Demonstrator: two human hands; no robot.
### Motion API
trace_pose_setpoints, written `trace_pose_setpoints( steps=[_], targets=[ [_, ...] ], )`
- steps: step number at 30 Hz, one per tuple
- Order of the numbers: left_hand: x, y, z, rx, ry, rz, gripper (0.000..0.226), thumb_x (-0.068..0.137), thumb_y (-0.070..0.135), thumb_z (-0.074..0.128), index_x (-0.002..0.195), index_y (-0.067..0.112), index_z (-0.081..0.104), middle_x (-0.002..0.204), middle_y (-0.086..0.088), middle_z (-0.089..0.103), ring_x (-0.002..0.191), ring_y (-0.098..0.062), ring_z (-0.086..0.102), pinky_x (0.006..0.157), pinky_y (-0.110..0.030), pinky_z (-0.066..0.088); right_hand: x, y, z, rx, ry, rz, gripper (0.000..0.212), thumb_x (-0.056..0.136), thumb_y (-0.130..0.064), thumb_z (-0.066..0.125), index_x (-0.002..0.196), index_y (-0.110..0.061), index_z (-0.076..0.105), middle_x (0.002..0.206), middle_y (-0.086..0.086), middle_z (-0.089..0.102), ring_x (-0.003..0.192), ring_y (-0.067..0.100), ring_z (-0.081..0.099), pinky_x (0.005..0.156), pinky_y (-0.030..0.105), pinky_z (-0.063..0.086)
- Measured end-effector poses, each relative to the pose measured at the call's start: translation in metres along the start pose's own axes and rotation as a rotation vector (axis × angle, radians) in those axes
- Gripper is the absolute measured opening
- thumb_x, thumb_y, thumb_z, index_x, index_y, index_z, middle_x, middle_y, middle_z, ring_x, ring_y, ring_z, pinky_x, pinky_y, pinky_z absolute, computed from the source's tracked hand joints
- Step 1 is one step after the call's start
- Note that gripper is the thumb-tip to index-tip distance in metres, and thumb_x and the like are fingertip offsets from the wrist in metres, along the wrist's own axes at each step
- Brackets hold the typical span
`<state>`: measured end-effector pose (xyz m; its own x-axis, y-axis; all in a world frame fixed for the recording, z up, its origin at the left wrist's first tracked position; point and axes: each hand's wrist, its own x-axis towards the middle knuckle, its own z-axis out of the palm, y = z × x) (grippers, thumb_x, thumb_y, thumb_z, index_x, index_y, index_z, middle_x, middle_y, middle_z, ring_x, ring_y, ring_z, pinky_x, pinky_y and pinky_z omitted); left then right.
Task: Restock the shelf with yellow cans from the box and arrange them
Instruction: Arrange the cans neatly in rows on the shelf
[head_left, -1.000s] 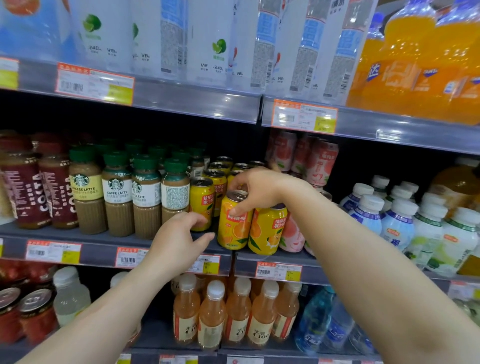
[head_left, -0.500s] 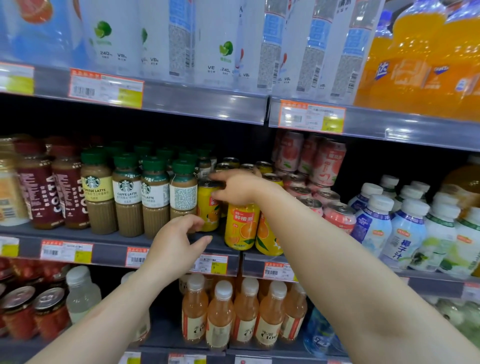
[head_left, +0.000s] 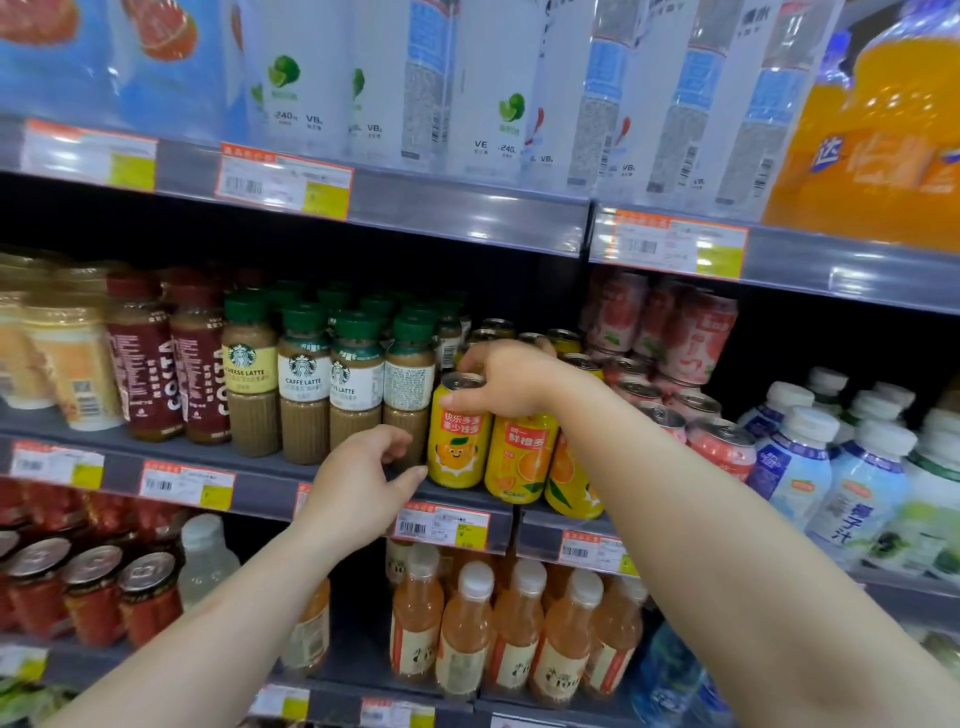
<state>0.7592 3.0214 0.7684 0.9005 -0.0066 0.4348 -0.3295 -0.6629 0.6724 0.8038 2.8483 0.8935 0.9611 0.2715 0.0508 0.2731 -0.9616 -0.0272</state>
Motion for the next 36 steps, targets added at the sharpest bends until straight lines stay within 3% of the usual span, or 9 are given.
trace_pose_setpoints(
  steps=[7,12,15,18,23,26,29,32,36],
  targets=[
    [0.002,0.006,0.009,0.011,-0.002,-0.002,0.044,0.080,0.032,0.074,0.119,0.017,0.061,0.112,0.002,0.065,0.099,-0.009,0.056,0.086,-0.024,0.044,-0.011,0.013,0.004,0.145,-0.009,-0.033,0.094,0.073,-0.073,0.063,0.150,-0.033,0.028,0.155,-0.004,0.036,0.140,0.024,0.037,0.114,0.056,0.026],
    [-0.004,0.013,0.017,0.146,0.069,-0.064,0.061,0.075,0.056,0.070,0.123,0.020,0.059,0.109,0.007,0.068,0.100,-0.013,0.062,0.081,-0.032,0.051,-0.046,0.046,-0.009,0.187,0.021,0.001,0.086,0.075,-0.059,0.073,0.148,-0.032,0.037,0.151,-0.005,0.042,0.135,0.018,0.043,0.105,0.032,0.039],
    [-0.005,0.021,0.014,0.256,0.263,0.125,0.057,0.070,0.058,0.072,0.112,0.019,0.065,0.097,0.005,0.069,0.091,-0.017,0.063,0.080,-0.038,0.046,-0.067,0.078,-0.005,0.156,0.046,0.052,0.089,0.069,-0.058,0.078,0.145,-0.037,0.038,0.150,-0.008,0.041,0.137,0.019,0.040,0.112,0.039,0.035],
    [0.010,0.036,0.004,0.304,0.375,0.369,0.063,0.066,0.057,0.075,0.114,0.020,0.062,0.106,0.001,0.063,0.101,-0.022,0.056,0.086,-0.038,0.039,-0.076,0.101,0.012,0.055,0.152,0.082,0.090,0.063,-0.067,0.075,0.142,-0.044,0.039,0.148,-0.005,0.043,0.139,0.025,0.033,0.115,0.051,0.024],
    [0.034,0.075,0.010,0.500,0.086,0.539,0.083,0.066,0.082,0.046,0.134,0.035,0.045,0.139,-0.001,0.049,0.133,-0.025,0.038,0.113,-0.046,0.013,-0.083,0.109,0.022,0.009,0.197,0.073,0.080,0.065,-0.068,0.072,0.137,-0.043,0.047,0.142,-0.005,0.049,0.136,0.023,0.034,0.116,0.053,0.018],
    [0.038,0.083,0.022,0.584,-0.040,0.553,0.075,0.073,0.078,0.044,0.139,0.042,0.037,0.144,0.006,0.045,0.137,-0.021,0.035,0.116,-0.054,-0.009,-0.084,0.105,0.021,-0.016,0.221,0.081,0.076,0.069,-0.065,0.072,0.138,-0.043,0.048,0.143,-0.007,0.049,0.137,0.022,0.032,0.118,0.053,0.009],
    [0.039,0.080,0.025,0.568,-0.010,0.532,0.066,0.079,0.071,0.049,0.138,0.043,0.040,0.140,0.012,0.050,0.132,-0.017,0.041,0.116,-0.052,-0.009,-0.089,0.106,0.024,0.008,0.221,0.074,0.080,0.066,-0.072,0.068,0.138,-0.044,0.046,0.144,-0.008,0.047,0.139,0.023,0.028,0.118,0.054,0.001],
    [0.040,0.079,0.026,0.543,0.000,0.537,0.068,0.076,0.072,0.053,0.136,0.043,0.041,0.138,0.012,0.052,0.131,-0.017,0.042,0.116,-0.052,-0.004,-0.092,0.109,0.020,0.133,0.186,0.105,0.094,0.059,-0.091,0.043,0.140,-0.044,0.042,0.148,-0.006,0.044,0.142,0.024,0.026,0.118,0.052,0.003],
    [0.041,0.070,0.025,0.518,0.003,0.546,0.080,0.066,0.074,0.061,0.136,0.039,0.043,0.140,0.007,0.049,0.136,-0.021,0.036,0.116,-0.052,-0.003,-0.080,0.118,0.014,0.164,0.223,0.149,0.058,0.093,-0.068,0.029,0.143,-0.041,0.042,0.153,-0.006,0.040,0.143,0.027,0.026,0.114,0.047,0.009]
  ],
)
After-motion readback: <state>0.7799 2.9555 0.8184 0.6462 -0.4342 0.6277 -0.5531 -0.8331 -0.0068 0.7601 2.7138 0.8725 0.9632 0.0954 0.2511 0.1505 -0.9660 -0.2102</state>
